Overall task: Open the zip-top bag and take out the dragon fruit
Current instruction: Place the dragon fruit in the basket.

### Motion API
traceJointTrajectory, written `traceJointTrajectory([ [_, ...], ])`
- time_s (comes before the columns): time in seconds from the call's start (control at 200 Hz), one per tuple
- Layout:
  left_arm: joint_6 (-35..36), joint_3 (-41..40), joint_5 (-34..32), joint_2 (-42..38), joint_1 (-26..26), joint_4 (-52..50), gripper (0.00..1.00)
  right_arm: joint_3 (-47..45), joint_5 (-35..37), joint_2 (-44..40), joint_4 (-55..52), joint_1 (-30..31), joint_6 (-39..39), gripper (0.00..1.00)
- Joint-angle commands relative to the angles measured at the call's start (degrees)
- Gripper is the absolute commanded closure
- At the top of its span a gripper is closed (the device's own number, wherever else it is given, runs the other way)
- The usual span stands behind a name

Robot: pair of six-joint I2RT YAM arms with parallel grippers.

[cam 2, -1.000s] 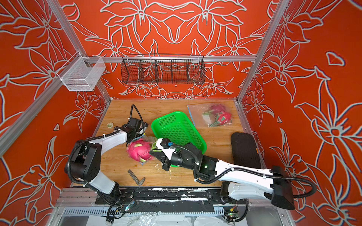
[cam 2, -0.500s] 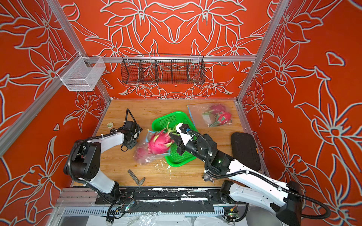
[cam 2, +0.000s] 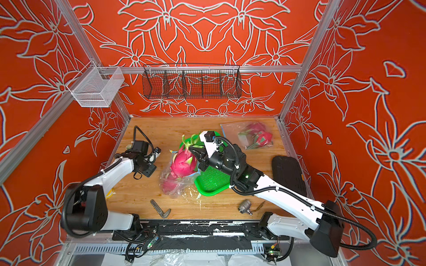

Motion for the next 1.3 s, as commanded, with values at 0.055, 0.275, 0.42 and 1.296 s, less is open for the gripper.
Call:
traceJointTrajectory([
  [0.055,3.47,1.51,15.78,-9.54,1.78,-13.85,0.24,2.41,-1.19,5.84,17.91,-0.51,12.04,1.00],
  [0.275,2.74,-3.89,28.98,-15.49,0.94,-12.99,0.20,6.03,-1.81,18.98,39.36,-0.56,29.24,1.00],
  [0.42,-1.22,-5.75,25.24,-14.00,-4.40,-9.71,0.18,9.69,-2.63,21.41,43.37,-0.56,33.67,1.00],
  [1.296,0.64,-0.61,2.24,-18.00,-8.57,-12.66,0.15,8.61,7.65,-4.96,-7.64,-10.96,-2.76,1.00],
])
